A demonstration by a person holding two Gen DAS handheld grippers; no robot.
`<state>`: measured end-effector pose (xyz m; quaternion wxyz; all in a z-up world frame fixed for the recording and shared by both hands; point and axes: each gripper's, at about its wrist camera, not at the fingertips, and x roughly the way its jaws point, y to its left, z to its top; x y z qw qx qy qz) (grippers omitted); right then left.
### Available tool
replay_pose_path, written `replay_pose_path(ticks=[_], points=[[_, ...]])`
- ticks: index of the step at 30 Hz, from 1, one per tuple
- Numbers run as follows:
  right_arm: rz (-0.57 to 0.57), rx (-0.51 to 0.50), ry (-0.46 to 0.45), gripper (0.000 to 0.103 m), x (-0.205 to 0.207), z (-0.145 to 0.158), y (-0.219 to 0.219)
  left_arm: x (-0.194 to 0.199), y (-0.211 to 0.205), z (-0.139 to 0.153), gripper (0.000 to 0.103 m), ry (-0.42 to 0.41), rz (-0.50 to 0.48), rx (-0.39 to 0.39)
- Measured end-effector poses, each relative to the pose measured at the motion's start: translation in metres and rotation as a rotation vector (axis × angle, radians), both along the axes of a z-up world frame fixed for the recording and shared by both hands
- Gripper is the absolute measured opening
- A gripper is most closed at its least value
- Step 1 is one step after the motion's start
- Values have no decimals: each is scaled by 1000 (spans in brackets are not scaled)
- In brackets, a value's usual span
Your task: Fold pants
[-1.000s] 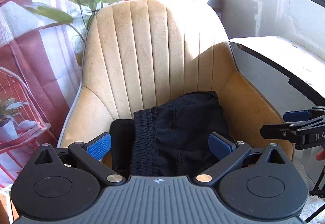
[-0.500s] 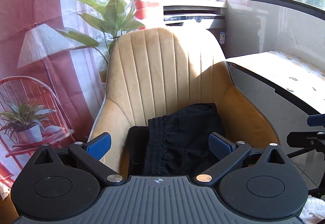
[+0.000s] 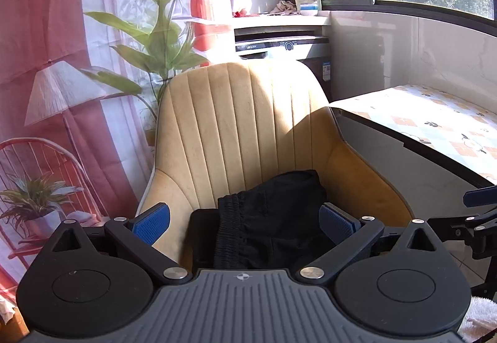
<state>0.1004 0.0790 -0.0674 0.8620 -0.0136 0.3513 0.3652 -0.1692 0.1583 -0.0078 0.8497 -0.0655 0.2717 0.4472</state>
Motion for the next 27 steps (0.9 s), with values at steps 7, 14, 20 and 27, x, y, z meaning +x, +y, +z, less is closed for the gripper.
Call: replay_pose_path(ticks=[7, 14, 20, 27], points=[[-11, -12, -36, 103, -6, 2, 0, -3, 1, -2, 103, -23, -8, 5], [-38, -10, -42, 103, -7, 2, -7, 1, 4, -6, 103, -37, -25, -6], [-48, -4, -49, 103, -8, 2, -9, 2, 4, -6, 103, -52, -42, 4], [-65, -7, -68, 103, -12, 4, -12, 1, 1, -5, 103, -71, -48, 14]])
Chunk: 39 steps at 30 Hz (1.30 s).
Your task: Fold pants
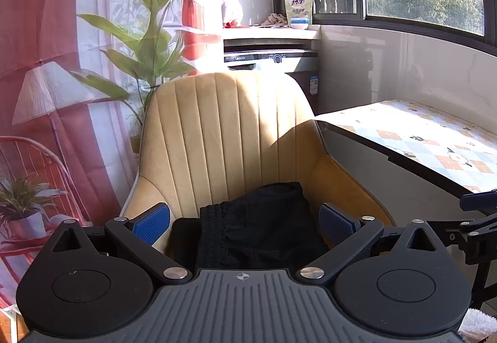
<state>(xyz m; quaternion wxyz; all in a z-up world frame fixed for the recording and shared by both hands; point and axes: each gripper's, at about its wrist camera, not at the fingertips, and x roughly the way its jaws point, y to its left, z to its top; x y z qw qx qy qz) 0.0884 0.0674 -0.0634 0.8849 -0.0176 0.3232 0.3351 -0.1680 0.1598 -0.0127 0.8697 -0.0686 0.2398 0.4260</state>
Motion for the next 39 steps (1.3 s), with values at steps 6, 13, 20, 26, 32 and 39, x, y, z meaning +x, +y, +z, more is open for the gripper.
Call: replay_pose_path(ticks=[6, 13, 20, 26, 32, 39], points=[[-10, 0, -9, 103, -2, 0, -3, 1, -1, 0, 103, -4, -9, 4], [-16, 4, -10, 103, -3, 0, -5, 1, -1, 0, 103, -5, -14, 6], [-21, 7, -11, 103, -5, 0, -8, 0, -4, 2, 103, -9, -18, 14], [-23, 11, -10, 103, -4, 0, -11, 0, -1, 1, 103, -4, -32, 9], [-26, 14, -9, 103, -4, 0, -11, 1, 2, 2, 103, -6, -39, 5], [-31, 15, -10, 103, -4, 1, -12, 0, 3, 1, 103, -9, -44, -5]])
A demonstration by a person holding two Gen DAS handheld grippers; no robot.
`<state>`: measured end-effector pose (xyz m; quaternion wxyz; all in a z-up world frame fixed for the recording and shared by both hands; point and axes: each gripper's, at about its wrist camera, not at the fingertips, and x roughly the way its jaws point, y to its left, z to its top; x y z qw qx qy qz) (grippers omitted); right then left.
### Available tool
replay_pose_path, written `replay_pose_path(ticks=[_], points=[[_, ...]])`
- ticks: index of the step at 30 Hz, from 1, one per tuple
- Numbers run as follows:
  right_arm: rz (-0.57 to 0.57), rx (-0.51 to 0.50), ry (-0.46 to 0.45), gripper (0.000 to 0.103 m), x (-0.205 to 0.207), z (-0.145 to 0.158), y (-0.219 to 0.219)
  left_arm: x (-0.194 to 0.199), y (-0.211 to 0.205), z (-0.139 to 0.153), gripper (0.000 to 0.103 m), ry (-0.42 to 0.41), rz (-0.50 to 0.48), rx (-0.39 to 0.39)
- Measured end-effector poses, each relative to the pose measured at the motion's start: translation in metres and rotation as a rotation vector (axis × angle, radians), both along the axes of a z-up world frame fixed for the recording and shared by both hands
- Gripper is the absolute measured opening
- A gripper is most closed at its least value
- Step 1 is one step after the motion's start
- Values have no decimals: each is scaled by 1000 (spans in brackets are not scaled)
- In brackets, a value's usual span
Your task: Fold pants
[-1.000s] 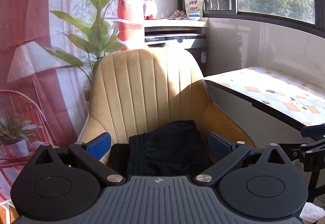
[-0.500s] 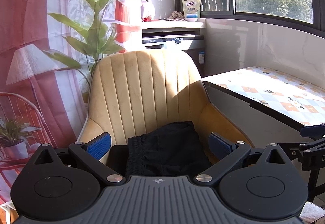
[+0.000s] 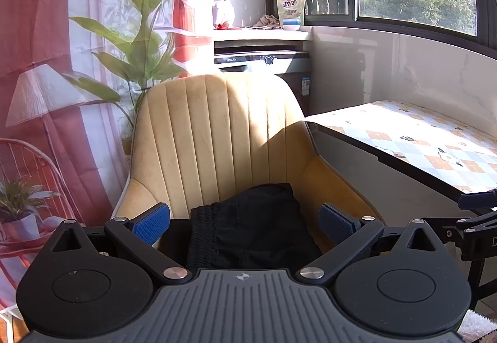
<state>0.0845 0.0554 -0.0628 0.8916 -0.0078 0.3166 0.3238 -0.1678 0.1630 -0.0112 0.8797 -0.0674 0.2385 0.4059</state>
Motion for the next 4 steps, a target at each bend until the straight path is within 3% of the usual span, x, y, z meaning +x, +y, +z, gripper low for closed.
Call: replay_pose_path(ticks=[4], points=[[-4, 2, 1, 103, 1, 0, -1, -2, 1, 0, 103, -12, 3, -8]])
